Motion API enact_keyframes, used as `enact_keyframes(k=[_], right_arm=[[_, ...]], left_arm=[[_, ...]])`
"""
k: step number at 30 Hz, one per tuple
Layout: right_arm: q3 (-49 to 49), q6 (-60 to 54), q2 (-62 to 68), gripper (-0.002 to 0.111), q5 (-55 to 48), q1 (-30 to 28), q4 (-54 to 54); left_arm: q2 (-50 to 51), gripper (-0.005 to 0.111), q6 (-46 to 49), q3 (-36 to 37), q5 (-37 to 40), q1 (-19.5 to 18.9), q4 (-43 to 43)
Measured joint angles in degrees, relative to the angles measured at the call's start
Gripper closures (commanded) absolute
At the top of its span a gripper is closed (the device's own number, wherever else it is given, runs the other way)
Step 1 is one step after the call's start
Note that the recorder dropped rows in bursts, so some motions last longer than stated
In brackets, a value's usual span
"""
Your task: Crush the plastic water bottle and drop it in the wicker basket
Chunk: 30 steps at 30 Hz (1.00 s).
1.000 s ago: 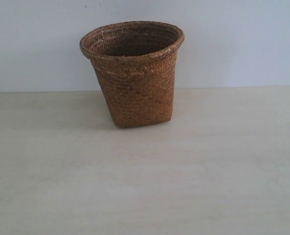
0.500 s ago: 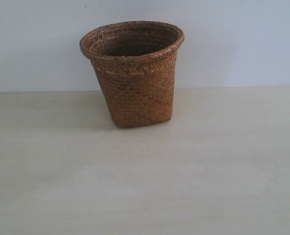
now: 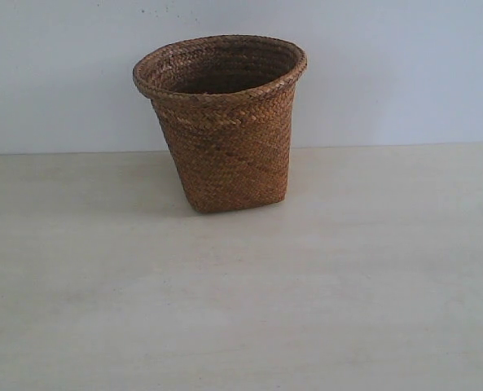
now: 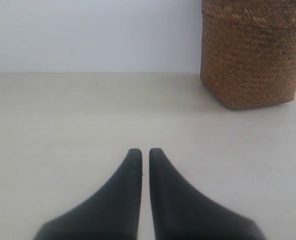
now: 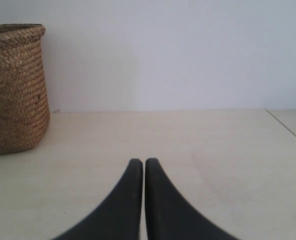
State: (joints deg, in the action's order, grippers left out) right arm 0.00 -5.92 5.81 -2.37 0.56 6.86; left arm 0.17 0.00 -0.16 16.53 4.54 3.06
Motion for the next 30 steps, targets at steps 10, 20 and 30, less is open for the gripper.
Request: enact_keyframes(k=[10,20,30], right_arm=[[0.0,0.59,0.0,0.108,0.13,0.0,0.22],[0.0,5.01,0.0,0.108,0.63,0.0,-1.2],[0.0,7.85,-1.19,0.108,-5.12,0.0,-3.64]], left_arm=[[0.0,0.102,0.0,0.0,0.0,0.0,0.0],[0.0,0.102,0.0,0.0,0.0,0.0,0.0],[0.0,0.102,0.0,0.0,0.0,0.0,0.0]])
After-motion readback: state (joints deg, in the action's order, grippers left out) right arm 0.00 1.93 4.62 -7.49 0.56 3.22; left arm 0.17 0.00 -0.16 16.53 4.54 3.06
